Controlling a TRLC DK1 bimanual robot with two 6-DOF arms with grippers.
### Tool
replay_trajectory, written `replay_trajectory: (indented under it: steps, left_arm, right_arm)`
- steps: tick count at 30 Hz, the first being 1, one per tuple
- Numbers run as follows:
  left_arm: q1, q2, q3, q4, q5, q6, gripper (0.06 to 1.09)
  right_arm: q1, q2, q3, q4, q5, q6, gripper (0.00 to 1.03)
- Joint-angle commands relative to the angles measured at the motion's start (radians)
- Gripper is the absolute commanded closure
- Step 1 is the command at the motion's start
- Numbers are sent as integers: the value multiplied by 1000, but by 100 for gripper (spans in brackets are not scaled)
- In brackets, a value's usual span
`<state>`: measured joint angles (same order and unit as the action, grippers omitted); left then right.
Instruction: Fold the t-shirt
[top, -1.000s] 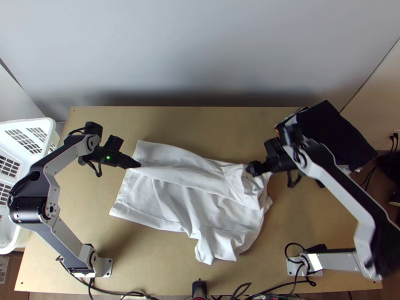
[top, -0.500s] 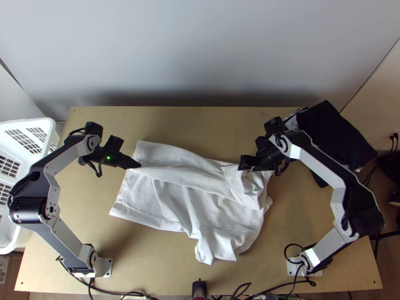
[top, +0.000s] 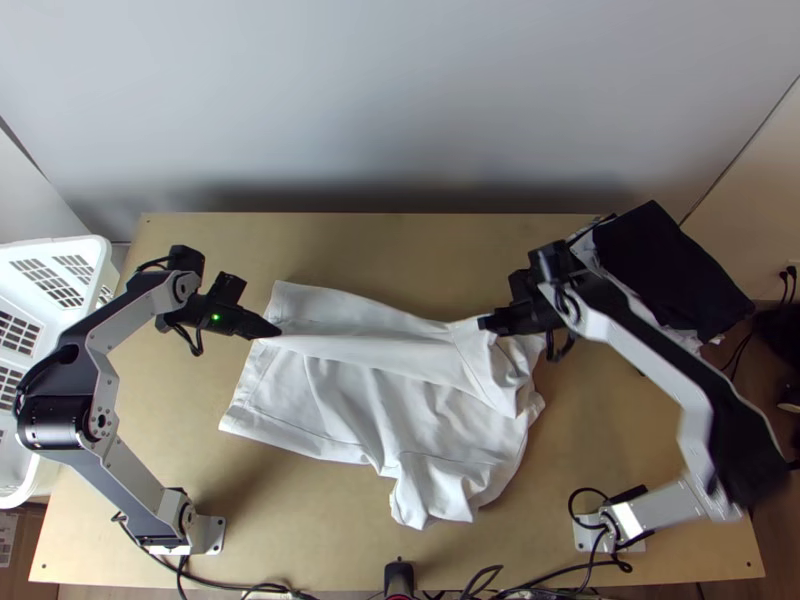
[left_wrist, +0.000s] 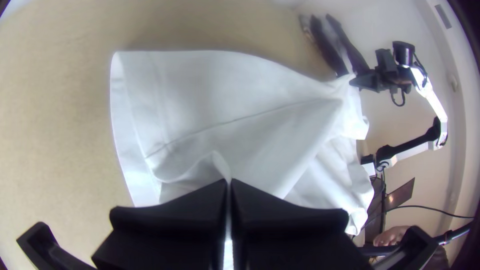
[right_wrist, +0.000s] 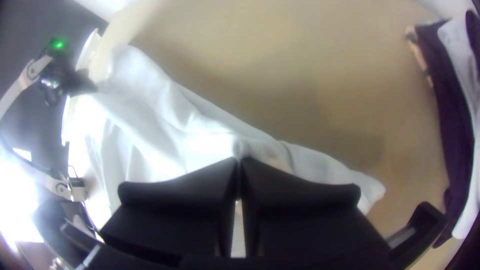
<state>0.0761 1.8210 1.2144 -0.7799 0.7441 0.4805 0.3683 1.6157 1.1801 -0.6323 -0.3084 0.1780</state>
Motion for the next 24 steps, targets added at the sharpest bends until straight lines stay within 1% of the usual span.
replay_trajectory:
  steps: [1, 3, 5, 6, 9, 11, 13, 16, 21, 24]
  left_arm:
    - [2, -5, -6, 2, 0, 3, 105]
    - [2, -3, -6, 5, 0, 4, 105]
    - [-1, -3, -4, 7, 0, 3, 105]
    - [-1, -3, -3, 7, 0, 4, 105]
    - [-2, -2, -3, 7, 0, 4, 105]
    - [-2, -2, -3, 7, 0, 4, 105]
    - [-2, -2, -3, 7, 0, 4, 105]
    - [-7, -2, -1, 7, 0, 4, 105]
    - [-9, -5, 0, 7, 0, 4, 105]
    - [-2, -28, 0, 1, 1, 9, 105]
  right_arm:
    - [98, -332, -172, 151, 117, -115, 100]
    - [162, -424, -223, 123, 109, -129, 100]
    - [242, -527, -300, 123, 111, -181, 100]
    - [290, -573, -333, 131, 111, -187, 100]
    - [411, -675, -402, 154, 109, -163, 100]
    - [471, -692, -430, 177, 109, -132, 100]
    - [491, -683, -441, 186, 107, -92, 100]
    - [508, -643, -447, 209, 83, 3, 100]
    - [515, -551, -439, 212, 5, 115, 100]
    - [518, -533, -442, 207, -43, 138, 100]
